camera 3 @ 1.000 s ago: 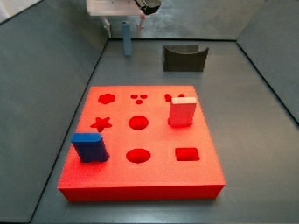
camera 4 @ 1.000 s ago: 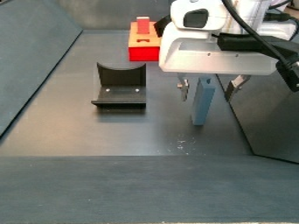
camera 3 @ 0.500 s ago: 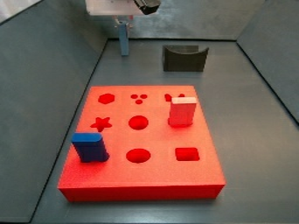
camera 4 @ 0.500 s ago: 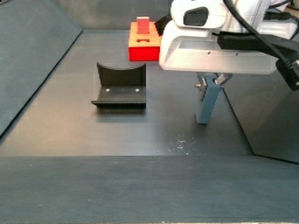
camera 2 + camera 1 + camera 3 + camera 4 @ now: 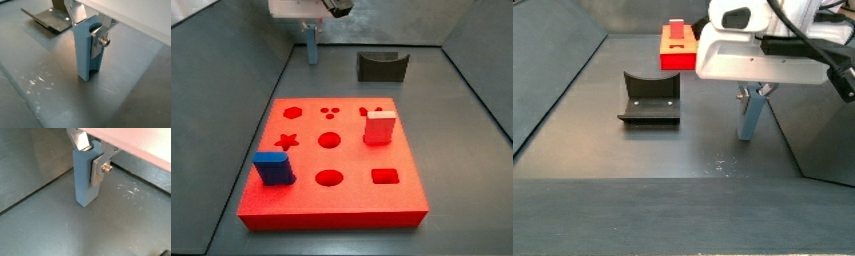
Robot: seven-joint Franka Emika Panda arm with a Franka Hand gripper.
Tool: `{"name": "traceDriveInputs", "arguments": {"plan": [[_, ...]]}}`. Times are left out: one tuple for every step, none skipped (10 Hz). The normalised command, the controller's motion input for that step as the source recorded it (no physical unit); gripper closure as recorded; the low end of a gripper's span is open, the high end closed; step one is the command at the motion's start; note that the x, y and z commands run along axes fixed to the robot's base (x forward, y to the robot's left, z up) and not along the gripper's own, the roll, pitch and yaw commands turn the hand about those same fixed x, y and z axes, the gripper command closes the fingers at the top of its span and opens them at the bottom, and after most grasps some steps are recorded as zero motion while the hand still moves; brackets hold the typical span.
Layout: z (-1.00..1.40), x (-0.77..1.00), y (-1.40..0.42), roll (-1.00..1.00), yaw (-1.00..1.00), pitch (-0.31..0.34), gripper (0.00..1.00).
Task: Pick up the arch object. Move up. Move to above the board. Insert the arch object.
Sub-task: Pick up the arch object, then move up, then move to above the board.
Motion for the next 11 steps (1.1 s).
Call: {"name": "traceDriveInputs", "arguments": {"plan": [[0.0, 0.0, 0.0, 0.0, 0.0, 0.0, 1.0], [0.83, 0.0, 0.0, 0.0, 0.0, 0.0, 1.0], [0.78, -0.07, 0.02, 0.0, -0.01, 0.033, 1.0], [0.69, -0.07, 0.01, 0.0, -0.02, 0.029, 1.0], [0.57, -0.05, 0.01, -0.01, -0.02, 0.028, 1.0], [0.42, -0.04, 0.01, -0.01, -0.02, 0.031, 1.0], [0.2, -0.03, 0.01, -0.01, -0.02, 0.031, 1.0], [1.0, -0.04, 0.02, -0.05, 0.23, -0.169, 1.0], [1.0, -0.03, 0.02, -0.05, 0.22, -0.174, 1.0], [1.0, -0.04, 0.01, -0.07, 0.16, -0.118, 1.0], [1.0, -0.04, 0.01, -0.08, 0.11, -0.075, 1.0]]}}
